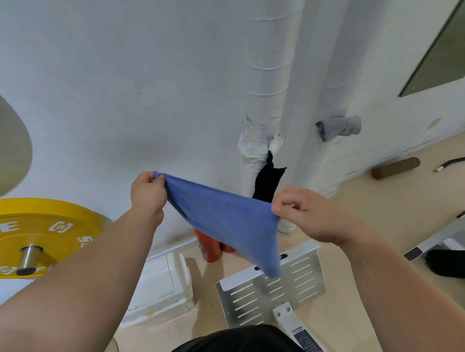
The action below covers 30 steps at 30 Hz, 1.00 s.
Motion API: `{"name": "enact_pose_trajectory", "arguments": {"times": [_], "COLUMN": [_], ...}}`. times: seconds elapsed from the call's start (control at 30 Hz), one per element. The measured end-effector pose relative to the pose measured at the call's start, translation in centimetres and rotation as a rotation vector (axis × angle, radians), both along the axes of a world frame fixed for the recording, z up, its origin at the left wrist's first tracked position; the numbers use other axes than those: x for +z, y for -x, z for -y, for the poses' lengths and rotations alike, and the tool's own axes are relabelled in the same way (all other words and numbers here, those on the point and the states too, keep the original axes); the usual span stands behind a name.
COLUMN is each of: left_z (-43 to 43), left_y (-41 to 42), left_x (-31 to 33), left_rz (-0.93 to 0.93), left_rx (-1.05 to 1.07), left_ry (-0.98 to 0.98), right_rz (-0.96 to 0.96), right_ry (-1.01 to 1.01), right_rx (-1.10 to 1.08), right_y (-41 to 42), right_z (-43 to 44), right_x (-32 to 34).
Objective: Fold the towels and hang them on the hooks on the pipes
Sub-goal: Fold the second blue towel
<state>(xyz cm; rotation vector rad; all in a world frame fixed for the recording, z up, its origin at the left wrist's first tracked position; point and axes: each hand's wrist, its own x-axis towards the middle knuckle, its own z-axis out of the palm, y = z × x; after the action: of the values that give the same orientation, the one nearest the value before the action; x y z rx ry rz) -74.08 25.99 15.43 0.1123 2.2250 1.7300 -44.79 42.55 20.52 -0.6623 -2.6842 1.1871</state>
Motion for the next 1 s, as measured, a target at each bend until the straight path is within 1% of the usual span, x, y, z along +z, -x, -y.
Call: {"name": "enact_pose_trajectory", "arguments": {"times": [0.03,0.07,0.1,0.17,0.2,0.23,0.33,0.4,0.5,0.57,0.7,0.83,1.0], "left_z": [0.0,-0.1,0.0,0.0,0.1,0.2,0.6,0.7,0.8,0.8,1.2,1.3,0.4], "left_y": [0.0,0.0,-0.1,-0.5,-0.6,-0.7,-0.9,-1.1,-1.7,-2.0,-2.0,-2.8,-5.6], "left_x": [0.1,0.1,0.1,0.2,0.2,0.2,0.0,-0.1,0.2,0.5,1.0,2.5,4.1], "left_rz": [-0.022,-0.052,-0.088,-0.148,-0.16,-0.157,-0.116,-0.093,-0.071,-0.072,-0.055,0.0,0.022], "left_rx": [-0.011,-0.04,-0.081,-0.151,-0.168,-0.176,-0.179,-0.183,-0.206,-0.232,-0.263,-0.256,-0.264], "left_ry": [0.005,0.018,0.033,0.06,0.067,0.068,0.044,0.016,-0.027,-0.034,-0.036,-0.048,-0.106], "right_rz": [0.075,0.111,0.108,0.041,-0.015,-0.083,-0.304,-0.353,-0.34,-0.323,-0.28,-0.278,-0.291], "right_ry": [-0.125,-0.221,-0.273,-0.31,-0.289,-0.22,0.101,0.196,0.209,0.217,0.297,0.457,0.598], "right_rx": [-0.019,-0.062,-0.116,-0.202,-0.243,-0.29,-0.405,-0.49,-0.629,-0.662,-0.645,-0.678,-0.681], "right_y": [-0.2,-0.5,-0.7,-1.0,-1.1,-1.1,-1.0,-0.9,-0.8,-0.7,-0.5,0.0,1.7], "right_z": [-0.4,-0.7,-0.9,-1.1,-1.1,-1.1,-1.2,-1.5,-2.0,-2.3,-2.5,-2.2,0.0], "right_x": [-0.5,-0.9,-1.3,-1.9,-2.1,-2.3,-2.7,-3.1,-3.7,-3.9,-4.1,-3.7,-2.9]}}
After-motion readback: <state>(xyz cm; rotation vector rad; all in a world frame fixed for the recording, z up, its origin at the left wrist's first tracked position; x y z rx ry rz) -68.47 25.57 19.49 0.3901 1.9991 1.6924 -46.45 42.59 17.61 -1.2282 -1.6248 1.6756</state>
